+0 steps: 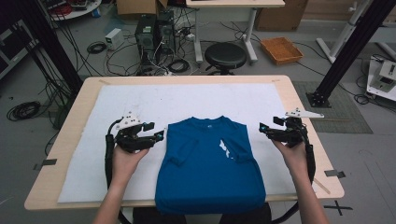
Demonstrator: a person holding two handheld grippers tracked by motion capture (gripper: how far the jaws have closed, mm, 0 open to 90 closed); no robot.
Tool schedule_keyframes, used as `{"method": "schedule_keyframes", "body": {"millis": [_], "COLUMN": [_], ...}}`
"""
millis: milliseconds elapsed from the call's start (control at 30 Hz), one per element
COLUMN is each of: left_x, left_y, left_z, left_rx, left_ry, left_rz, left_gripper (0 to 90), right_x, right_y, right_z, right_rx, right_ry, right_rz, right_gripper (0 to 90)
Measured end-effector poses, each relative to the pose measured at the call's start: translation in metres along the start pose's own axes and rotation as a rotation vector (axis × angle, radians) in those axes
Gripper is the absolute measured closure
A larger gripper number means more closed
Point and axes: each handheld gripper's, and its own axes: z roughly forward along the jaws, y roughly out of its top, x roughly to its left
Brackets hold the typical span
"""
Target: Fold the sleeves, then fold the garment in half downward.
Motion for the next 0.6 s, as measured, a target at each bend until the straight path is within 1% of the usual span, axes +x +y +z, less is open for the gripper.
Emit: {"method": "schedule_keyframes", "body": {"millis": [33, 67, 267, 333, 400, 467, 567, 600], "left_x": [0.0, 0.0, -0.002, -0.002, 0.0, 0.002, 0.004, 0.005], "left_y": [0.0, 0.001, 0.004, 0.004, 0.003, 0.002, 0.003, 0.003], "left_z": [0.0, 0.001, 0.003, 0.004, 0.004, 0.005, 0.007, 0.008], "left_rx": [0.0, -0.003, -0.005, -0.003, 0.004, 0.01, 0.012, 0.016], "left_ry": [0.001, 0.002, -0.007, -0.01, -0.003, 0.006, 0.004, 0.002], "left_rz": [0.002, -0.004, 0.015, 0.008, 0.002, -0.016, -0.035, -0.035], "left_gripper": [43.0, 43.0, 43.0, 43.0, 43.1, 43.6, 44.9, 45.2], "right_x": [0.0, 0.001, 0.001, 0.0, 0.0, 0.0, 0.0, 0.0], "right_y": [0.0, 0.0, -0.001, -0.001, 0.0, 0.0, -0.001, -0.001], "right_z": [0.0, 0.0, -0.004, -0.003, -0.002, 0.001, 0.005, 0.006], "right_rx": [-0.002, 0.0, -0.007, -0.005, -0.001, 0.009, 0.02, 0.02], "right_ry": [0.003, 0.002, 0.004, 0.001, 0.001, 0.0, -0.01, -0.011], "right_rz": [-0.004, -0.006, -0.003, 0.002, 0.004, 0.003, 0.007, 0.005], "right_gripper": [27.9, 27.9, 27.9, 28.0, 28.6, 31.2, 35.6, 36.8]}}
